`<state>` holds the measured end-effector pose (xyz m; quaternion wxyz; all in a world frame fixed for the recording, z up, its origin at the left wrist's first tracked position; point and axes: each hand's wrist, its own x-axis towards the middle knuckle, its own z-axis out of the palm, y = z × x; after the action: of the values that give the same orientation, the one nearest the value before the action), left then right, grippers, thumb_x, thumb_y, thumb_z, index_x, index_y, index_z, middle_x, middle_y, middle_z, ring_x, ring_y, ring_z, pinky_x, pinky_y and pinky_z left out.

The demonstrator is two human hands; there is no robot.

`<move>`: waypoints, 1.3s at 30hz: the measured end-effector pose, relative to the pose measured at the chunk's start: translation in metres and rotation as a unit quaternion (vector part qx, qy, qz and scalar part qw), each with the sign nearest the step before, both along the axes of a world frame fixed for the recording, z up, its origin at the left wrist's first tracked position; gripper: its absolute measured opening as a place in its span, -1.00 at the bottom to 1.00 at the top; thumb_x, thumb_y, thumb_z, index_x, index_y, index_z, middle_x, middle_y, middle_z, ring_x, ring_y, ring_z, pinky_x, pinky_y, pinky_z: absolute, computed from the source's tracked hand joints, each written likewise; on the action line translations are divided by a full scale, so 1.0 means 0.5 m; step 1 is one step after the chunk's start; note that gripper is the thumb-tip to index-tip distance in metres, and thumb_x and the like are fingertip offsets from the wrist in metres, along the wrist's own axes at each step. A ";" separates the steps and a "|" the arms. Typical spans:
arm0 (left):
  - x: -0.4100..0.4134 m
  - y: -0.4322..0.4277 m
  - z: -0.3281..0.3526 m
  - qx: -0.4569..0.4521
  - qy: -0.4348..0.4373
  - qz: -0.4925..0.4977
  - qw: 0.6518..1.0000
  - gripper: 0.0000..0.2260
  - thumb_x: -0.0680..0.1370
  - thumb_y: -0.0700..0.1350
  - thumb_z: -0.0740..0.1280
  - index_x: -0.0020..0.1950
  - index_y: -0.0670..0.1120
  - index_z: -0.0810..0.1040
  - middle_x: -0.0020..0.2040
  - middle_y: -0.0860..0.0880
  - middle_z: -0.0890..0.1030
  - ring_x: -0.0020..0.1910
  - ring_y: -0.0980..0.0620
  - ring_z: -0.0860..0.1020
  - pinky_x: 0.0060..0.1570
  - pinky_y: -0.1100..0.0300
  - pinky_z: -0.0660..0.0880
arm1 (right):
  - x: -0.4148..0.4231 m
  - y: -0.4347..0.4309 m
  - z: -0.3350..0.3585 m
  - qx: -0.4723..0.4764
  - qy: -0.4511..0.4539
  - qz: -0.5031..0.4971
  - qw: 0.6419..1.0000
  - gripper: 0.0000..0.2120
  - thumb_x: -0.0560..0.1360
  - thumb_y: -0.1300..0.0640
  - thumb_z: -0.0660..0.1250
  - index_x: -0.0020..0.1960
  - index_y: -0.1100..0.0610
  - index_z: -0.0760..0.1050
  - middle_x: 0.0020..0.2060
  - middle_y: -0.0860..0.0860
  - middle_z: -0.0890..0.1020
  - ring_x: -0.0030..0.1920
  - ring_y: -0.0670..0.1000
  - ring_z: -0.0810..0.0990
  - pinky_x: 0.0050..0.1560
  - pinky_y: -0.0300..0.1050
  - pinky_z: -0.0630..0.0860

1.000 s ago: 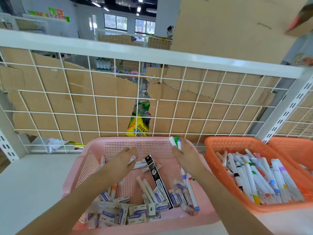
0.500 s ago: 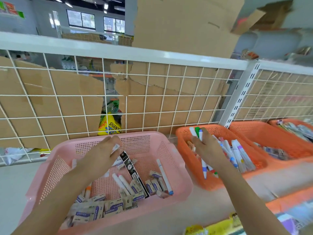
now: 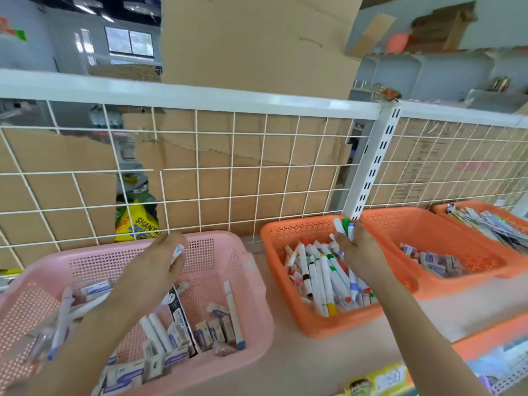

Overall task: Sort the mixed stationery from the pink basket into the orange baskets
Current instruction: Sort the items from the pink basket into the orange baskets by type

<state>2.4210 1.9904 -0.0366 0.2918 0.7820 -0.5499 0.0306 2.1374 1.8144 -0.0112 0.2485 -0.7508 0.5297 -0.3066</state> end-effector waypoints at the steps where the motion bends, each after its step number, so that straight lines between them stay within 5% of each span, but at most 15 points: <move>1: -0.009 -0.007 0.003 -0.002 -0.001 0.012 1.000 -0.85 0.55 -0.22 0.27 0.11 -0.14 0.46 0.03 -0.14 0.51 -0.45 -0.06 0.39 -0.33 0.11 0.33 | -0.001 -0.016 -0.001 0.003 0.002 0.007 1.000 -0.69 0.61 0.12 0.16 0.26 0.30 0.31 -0.08 0.27 0.58 -0.09 0.25 0.55 -0.16 0.03 0.41; 8: -0.092 -0.056 0.018 -0.011 -0.001 0.096 0.995 -0.86 0.54 -0.22 0.28 0.09 -0.15 0.48 0.01 -0.16 0.49 -0.30 -0.24 0.54 -0.30 0.03 0.43 | -0.021 -0.120 -0.030 0.007 0.086 0.084 0.993 -0.66 0.61 0.11 0.16 0.31 0.26 0.28 -0.04 0.26 0.58 -0.03 0.24 0.57 -0.10 0.01 0.44; 12: -0.150 -0.086 0.024 -0.017 -0.017 0.139 0.990 -0.87 0.53 -0.23 0.28 0.07 -0.16 0.48 0.02 -0.18 0.49 -0.25 -0.28 0.56 -0.29 -0.02 0.47 | -0.046 -0.161 -0.046 -0.013 0.119 0.132 0.984 -0.66 0.58 0.13 0.23 0.31 0.19 0.32 -0.19 0.06 0.53 -0.17 0.10 0.51 -0.20 -0.11 0.39; 16: -0.209 -0.105 0.024 -0.023 -0.029 0.165 0.986 -0.88 0.52 -0.26 0.30 0.05 -0.17 0.48 0.01 -0.16 0.49 -0.25 -0.28 0.55 -0.35 0.04 0.41 | -0.085 -0.188 -0.050 -0.080 0.115 0.161 0.977 -0.67 0.54 0.14 0.25 0.30 0.10 0.37 0.09 0.04 0.57 0.01 0.07 0.56 -0.11 -0.13 0.46; 22: -0.298 -0.142 0.015 -0.022 -0.012 0.171 0.985 -0.85 0.51 -0.28 0.28 0.07 -0.19 0.48 -0.03 -0.18 0.49 -0.17 -0.29 0.55 -0.26 -0.07 0.47 | -0.179 -0.207 -0.041 -0.163 0.093 0.154 0.970 -0.64 0.55 0.04 0.26 0.32 0.07 0.36 0.11 0.02 0.54 0.01 0.08 0.56 -0.13 -0.11 0.46; 31: -0.434 -0.288 0.034 -0.011 -0.006 0.065 0.998 -0.86 0.57 -0.16 0.22 0.13 -0.05 0.43 0.05 -0.04 0.47 -0.06 -0.16 0.53 -0.15 0.06 0.40 | -0.368 -0.263 -0.051 -0.157 0.100 0.049 0.981 -0.63 0.52 0.09 0.30 0.30 0.12 0.40 0.15 0.06 0.55 0.07 0.14 0.55 -0.12 -0.07 0.41; 35: -0.527 -0.386 0.047 0.024 -0.012 -0.018 0.999 -0.80 0.60 -0.13 0.17 0.22 -0.08 0.39 0.15 -0.06 0.44 -0.25 -0.09 0.47 -0.28 0.14 0.27 | -0.453 -0.274 -0.053 -0.151 0.113 -0.012 0.982 -0.67 0.50 0.11 0.33 0.25 0.14 0.44 0.10 0.10 0.57 0.06 0.19 0.56 -0.15 -0.03 0.42; 39: -0.621 -0.483 0.053 0.047 -0.026 -0.099 0.994 -0.80 0.62 -0.10 0.15 0.23 -0.07 0.38 0.19 -0.06 0.42 -0.05 -0.11 0.53 -0.16 0.11 0.36 | -0.540 -0.279 -0.059 -0.152 0.122 -0.055 0.979 -0.69 0.47 0.17 0.37 0.19 0.21 0.47 0.04 0.17 0.60 0.03 0.25 0.57 -0.07 0.08 0.47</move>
<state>2.1104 1.7489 -0.0099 0.2420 0.7352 -0.6332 -0.0041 1.8672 1.6751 -0.0407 0.0479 -0.7810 0.5441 -0.3029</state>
